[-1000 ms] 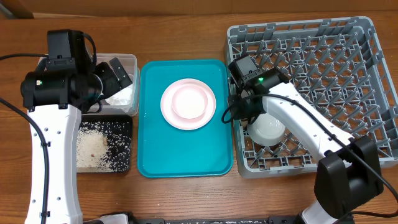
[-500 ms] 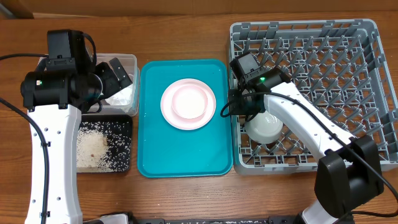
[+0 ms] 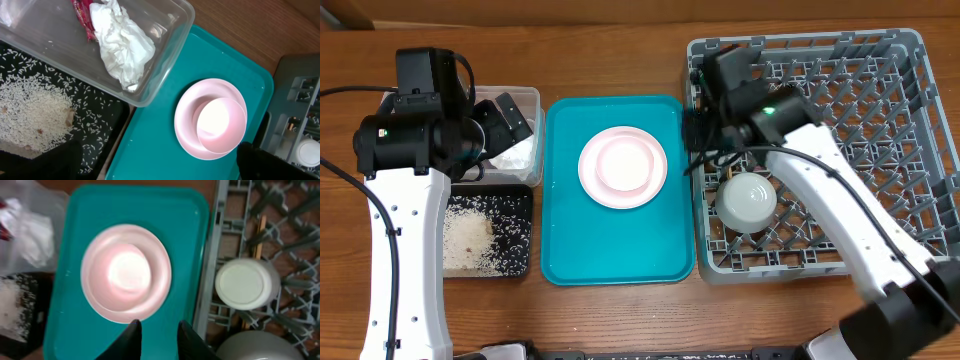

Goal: Sort waste into correct bins and load items into the dishwasher
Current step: 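Move the right gripper left to the pink plate on the teal tray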

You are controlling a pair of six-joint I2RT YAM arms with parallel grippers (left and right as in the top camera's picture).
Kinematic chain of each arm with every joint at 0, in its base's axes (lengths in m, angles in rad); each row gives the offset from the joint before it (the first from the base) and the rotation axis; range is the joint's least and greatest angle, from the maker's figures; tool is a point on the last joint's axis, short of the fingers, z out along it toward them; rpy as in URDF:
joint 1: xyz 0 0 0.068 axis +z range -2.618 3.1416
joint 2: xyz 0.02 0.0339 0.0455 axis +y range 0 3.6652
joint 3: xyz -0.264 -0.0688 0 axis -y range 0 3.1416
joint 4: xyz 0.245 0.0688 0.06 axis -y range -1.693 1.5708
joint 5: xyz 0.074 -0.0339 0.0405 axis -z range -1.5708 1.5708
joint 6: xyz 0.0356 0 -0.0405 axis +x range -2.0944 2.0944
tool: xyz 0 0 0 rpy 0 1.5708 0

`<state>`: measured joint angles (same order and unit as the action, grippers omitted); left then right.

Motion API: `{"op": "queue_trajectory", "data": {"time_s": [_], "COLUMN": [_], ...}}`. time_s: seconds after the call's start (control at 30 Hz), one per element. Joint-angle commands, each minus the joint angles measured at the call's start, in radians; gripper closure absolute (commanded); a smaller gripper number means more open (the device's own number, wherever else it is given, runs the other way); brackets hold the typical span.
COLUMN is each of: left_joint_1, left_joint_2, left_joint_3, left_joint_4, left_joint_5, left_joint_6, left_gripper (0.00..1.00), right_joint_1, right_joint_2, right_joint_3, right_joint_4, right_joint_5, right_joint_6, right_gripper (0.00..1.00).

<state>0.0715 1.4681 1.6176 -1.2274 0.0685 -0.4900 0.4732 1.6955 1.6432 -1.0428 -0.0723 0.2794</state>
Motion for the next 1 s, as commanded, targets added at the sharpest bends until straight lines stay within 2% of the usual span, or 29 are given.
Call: {"op": "queue_trajectory", "data": {"time_s": [0.0,0.1,0.2,0.37,0.6,0.97], "left_joint_1": [-0.009,-0.009,-0.009,-0.009,-0.009,-0.009], "left_joint_2": [-0.008,-0.008,-0.008,-0.008,-0.008,-0.008], "left_joint_3": [0.02,0.02,0.02,0.02,0.02,0.02], "left_joint_4": [0.001,0.001,0.001,0.001,0.002,0.001], "left_joint_5": [0.002,0.002,0.002,0.002,0.002,0.003], "left_joint_6": [0.019,0.019,0.019,0.019,0.019,0.019], "left_gripper": [0.0,0.0,0.0,0.0,0.0,0.0], "right_joint_1": [0.006,0.035,0.105,0.213,0.24,0.276], "right_joint_2": [-0.014,0.006,0.043,0.161,0.289,0.415], "right_joint_3": [0.016,0.012,0.011,0.003,0.002,0.001], "right_joint_4": [0.035,0.086,0.143,0.218,0.331,0.372], "right_joint_5": [-0.053,-0.117,-0.108,0.043,0.049,0.0], "right_joint_6": [-0.026,-0.038,-0.129,-0.158,-0.203,-0.203], "right_gripper": [0.73,0.71,0.71,0.71,0.71,0.7]}}
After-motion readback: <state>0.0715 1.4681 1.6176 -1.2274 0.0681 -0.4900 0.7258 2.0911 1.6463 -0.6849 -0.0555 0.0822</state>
